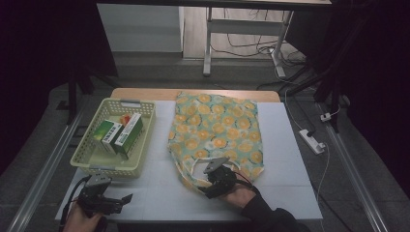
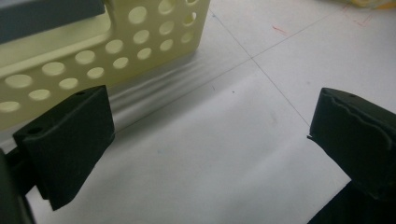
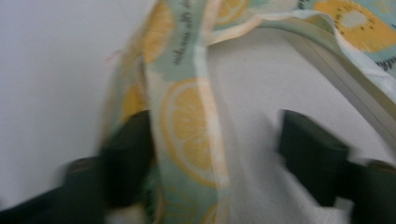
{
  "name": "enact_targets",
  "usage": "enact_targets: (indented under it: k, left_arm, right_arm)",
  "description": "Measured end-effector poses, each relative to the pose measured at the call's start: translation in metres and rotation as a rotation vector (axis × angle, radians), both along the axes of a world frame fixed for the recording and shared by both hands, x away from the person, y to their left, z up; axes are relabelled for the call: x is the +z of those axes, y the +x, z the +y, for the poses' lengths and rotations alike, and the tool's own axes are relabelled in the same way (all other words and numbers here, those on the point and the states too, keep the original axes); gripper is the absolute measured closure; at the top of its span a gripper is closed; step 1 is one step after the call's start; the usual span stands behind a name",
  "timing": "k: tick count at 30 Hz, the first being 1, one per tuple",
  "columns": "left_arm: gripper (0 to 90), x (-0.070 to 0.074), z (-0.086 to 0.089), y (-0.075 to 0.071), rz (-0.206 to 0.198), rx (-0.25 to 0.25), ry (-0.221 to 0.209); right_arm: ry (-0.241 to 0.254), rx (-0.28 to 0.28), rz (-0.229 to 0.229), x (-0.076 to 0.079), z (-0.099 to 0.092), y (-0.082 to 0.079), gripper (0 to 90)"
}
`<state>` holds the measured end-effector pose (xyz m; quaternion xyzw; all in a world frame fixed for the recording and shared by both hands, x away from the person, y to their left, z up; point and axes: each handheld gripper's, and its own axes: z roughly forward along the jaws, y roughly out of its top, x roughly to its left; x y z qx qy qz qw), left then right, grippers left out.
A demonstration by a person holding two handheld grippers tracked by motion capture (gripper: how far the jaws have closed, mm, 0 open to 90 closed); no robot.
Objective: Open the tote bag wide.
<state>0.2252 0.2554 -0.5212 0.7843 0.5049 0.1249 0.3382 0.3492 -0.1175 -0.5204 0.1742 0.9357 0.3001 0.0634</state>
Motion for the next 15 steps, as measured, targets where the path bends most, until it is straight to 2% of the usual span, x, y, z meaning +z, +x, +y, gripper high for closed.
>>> enact_targets:
  k: [2,4,6,9,14,15]
  left_arm:
    - [0.5,0.0,0.0,0.0,0.001,0.001,0.001]
    - [0.5,0.0,0.0,0.0,0.001,0.002,0.001]
    - [0.5,0.0,0.0,0.0,0.001,0.002,0.0]
    - [0.6,0.0,0.0,0.0,0.002,0.002,0.001]
    - [0.6,0.0,0.0,0.0,0.002,0.002,0.0]
    - [0.7,0.0,0.0,0.0,0.003,0.003,0.0]
  right_arm:
    - [0.0,0.009,0.009,0.001,-0.001,-0.001,51.0]
    - [-0.002,0.029,0.025,0.003,-0.002,0.0,66.1]
    - [-0.001,0.033,0.03,0.003,-0.002,0.0,69.6]
    - [0.005,0.044,0.052,0.004,-0.005,0.002,84.4]
    - [0.045,0.037,0.044,0.012,-0.007,0.002,87.1]
    - [0.077,0.028,0.04,0.018,-0.01,0.004,87.3]
